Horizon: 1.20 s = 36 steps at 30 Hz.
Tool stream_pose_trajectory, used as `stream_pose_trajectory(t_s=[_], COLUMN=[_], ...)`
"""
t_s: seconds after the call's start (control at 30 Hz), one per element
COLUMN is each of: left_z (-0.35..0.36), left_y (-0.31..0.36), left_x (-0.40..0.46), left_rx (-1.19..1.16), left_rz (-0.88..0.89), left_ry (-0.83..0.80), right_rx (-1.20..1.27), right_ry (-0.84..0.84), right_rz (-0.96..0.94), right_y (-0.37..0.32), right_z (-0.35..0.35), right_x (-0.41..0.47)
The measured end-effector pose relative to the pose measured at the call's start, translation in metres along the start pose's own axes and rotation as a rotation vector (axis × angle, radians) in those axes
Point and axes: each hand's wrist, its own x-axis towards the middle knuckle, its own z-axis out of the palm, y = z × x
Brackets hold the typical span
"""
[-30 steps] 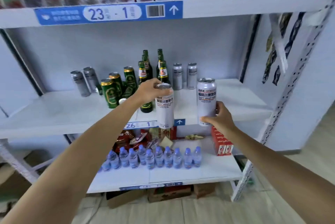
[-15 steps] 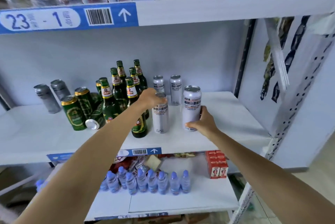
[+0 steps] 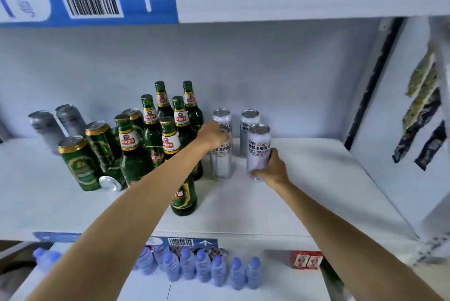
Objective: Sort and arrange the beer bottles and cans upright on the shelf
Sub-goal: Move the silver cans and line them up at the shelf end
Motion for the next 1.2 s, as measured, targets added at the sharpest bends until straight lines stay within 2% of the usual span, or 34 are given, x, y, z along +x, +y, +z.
stream_pose_trajectory(t_s=[0.3,0.53,0.6,0.67,0.77,0.83,1.0,1.2], left_z=[0.001,-0.002,-0.007,-0.012,-0.017,-0.018,-0.021,-0.036], left_y=[-0.009,-0.009,-0.007,-0.005,0.003,0.008,0.010,-0.018], left_x=[0.011,0.006,-0.002,-0.013,-0.040,-0.061,-0.125,-0.197], left_rx=[0.025,0.216,0.321,0.427,0.578,0.587,0.625,0.687], left_rz=[-0.008,0.035,0.075,0.150,0.230,0.259,0.256,0.206], left_ry=[-0.029,-0.051,0.017,0.073,0.081,0.082,0.050,-0.004], right_rx=[-0.041,-0.090,-0.180,-0.387,-0.631,-0.719,-0.830,-0.900], right_ry=[-0.040,-0.088,-0.094,-0.104,-0.137,-0.144,-0.115,-0.184], right_rz=[-0.021,0.047,0.057,0.049,0.012,-0.025,-0.110,-0.183], right_y=[0.007,0.007,0.005,0.001,-0.012,-0.019,-0.041,-0.072], right_z=[0.019,0.017,0.010,-0.002,-0.020,-0.030,-0.045,-0.039], right_x=[0.015,0.008,0.003,-0.005,-0.026,-0.039,-0.089,-0.162])
